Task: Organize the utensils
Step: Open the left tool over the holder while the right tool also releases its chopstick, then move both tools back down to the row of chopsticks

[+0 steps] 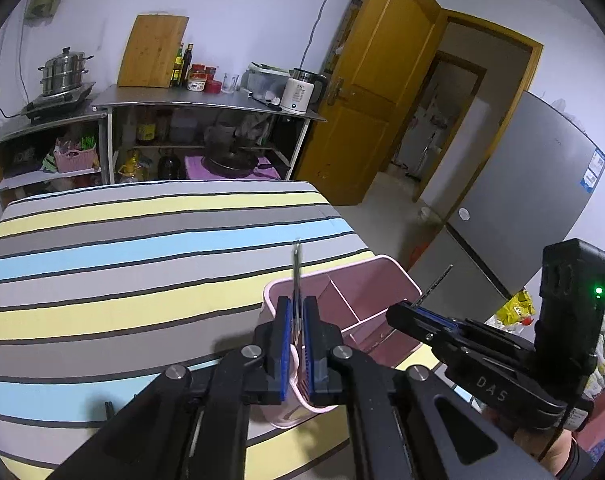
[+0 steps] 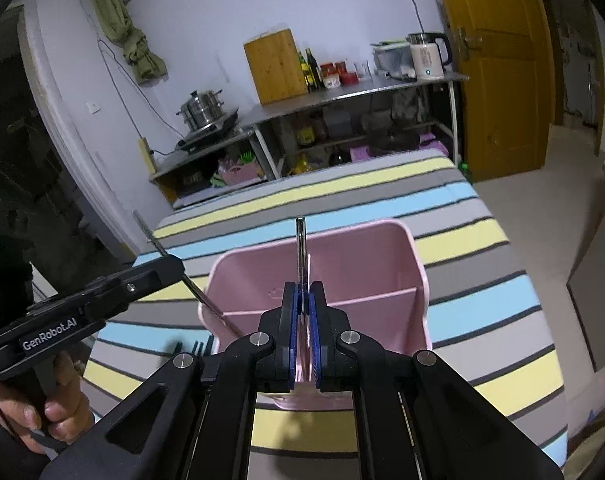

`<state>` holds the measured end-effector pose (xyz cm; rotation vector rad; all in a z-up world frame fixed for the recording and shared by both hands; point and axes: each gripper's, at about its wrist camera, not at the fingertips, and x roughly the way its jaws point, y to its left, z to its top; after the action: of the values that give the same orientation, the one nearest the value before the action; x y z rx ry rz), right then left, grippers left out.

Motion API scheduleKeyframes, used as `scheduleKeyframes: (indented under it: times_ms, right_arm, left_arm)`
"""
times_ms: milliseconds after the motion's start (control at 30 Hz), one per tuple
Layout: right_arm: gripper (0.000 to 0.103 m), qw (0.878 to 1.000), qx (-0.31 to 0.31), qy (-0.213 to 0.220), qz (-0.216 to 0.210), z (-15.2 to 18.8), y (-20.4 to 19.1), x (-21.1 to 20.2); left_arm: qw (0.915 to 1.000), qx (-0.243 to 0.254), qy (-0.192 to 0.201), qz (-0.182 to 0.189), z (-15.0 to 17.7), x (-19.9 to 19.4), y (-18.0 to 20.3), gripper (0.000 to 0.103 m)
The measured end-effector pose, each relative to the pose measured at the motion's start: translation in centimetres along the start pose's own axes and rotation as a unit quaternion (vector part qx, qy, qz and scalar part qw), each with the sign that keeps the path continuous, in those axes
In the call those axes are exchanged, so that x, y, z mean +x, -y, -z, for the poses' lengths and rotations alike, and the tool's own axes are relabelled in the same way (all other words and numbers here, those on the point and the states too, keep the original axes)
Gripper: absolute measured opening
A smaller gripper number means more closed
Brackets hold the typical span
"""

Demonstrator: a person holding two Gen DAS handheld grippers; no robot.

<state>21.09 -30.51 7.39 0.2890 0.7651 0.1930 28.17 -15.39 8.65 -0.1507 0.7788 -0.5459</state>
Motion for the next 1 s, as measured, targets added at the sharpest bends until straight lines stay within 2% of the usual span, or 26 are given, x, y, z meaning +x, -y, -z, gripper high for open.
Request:
scheduleKeyframes:
  times_ms: [100,233,500,733,1000]
  right_arm:
    - [0.006,1.000,-0.003,0.003,0.002,0.1,0.0,-0.2]
    - [0.013,1.000,-0.006,0.022,0.001,0.0,-0.3,-1.4]
    - [0.017,0.998,-0.010,0.063,0.006,0.9,-1.3,-5.4]
    - [0.017,0.998,-0.019,0.053,-0.019,4.7,-3.2,-7.1]
    - [0.017,0.998,-0.039,0.010,-0.040,8.8,-5.6,-5.6]
  left_arm:
    - [1.0000,0.000,0.002,-0.002,0.1,-0.4,-0.1,0.007]
    - [0.9998,-0.002,0.018,0.005,0.2,-1.9,-0.3,0.010]
    - [0.9980,-0.008,0.063,0.000,1.9,-7.4,-1.6,0.014]
    - [0.9975,-0.006,0.066,-0.026,7.0,-10.8,-3.5,0.014]
    - [0.9957,-0.038,0.035,-0.077,14.1,-12.3,-7.4,0.014]
